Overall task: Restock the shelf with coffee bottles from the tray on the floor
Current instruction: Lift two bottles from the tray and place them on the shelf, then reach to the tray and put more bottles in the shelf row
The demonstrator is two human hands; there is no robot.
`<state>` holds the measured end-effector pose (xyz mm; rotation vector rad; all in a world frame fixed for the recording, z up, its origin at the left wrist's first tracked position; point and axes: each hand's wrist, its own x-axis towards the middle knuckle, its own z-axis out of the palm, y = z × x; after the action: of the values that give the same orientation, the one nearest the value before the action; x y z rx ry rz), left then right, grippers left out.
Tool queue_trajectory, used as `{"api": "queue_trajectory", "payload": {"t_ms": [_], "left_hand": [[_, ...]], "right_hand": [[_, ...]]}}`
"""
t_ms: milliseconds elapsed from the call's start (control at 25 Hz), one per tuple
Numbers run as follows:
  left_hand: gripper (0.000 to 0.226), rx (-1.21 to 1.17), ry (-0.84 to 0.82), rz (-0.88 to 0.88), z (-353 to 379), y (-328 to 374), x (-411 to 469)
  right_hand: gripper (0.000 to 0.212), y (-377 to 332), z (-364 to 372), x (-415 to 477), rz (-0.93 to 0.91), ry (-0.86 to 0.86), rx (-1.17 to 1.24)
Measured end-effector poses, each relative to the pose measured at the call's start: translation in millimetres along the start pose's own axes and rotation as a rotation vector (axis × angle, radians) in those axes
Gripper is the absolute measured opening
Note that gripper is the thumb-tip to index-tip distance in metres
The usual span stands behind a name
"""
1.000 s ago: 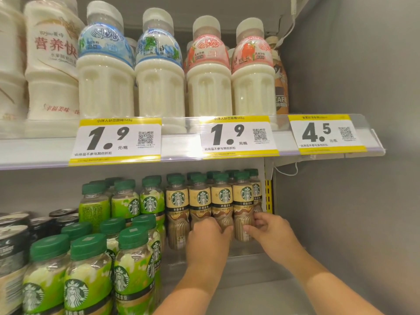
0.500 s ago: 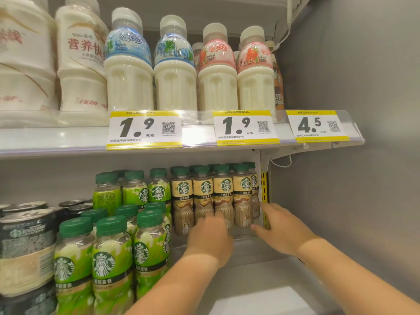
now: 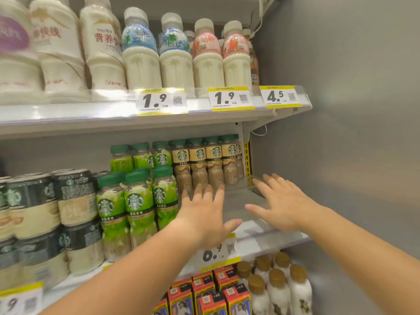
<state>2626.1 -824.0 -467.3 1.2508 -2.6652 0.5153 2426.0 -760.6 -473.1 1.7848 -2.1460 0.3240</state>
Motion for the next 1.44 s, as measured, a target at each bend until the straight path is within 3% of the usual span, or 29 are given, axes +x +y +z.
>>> {"api": "queue_trajectory", "payload": {"t_ms": [480,800,1160,1440], "left_hand": [[0.099,-0.008,0.189,0.202,74,-9,-148],[0.093,-0.044,0.217,0.319,185,-23,-234],[0.083,-0.265,-0.052,0.276,351,25,-330],[0.06,-0.571,-0.417,-0.04,460,59,-372]], "right_hand": [[0.104,-59,43,-154,0.054,0.028,-0.07],[0.098,-87,137,-249,0.059,-0.125,0.007],[0.086,-112,306,-362,0.036,-0.408,0.101],[0.08,-116,408,-409,0.126,-0.645,0.238]]}}
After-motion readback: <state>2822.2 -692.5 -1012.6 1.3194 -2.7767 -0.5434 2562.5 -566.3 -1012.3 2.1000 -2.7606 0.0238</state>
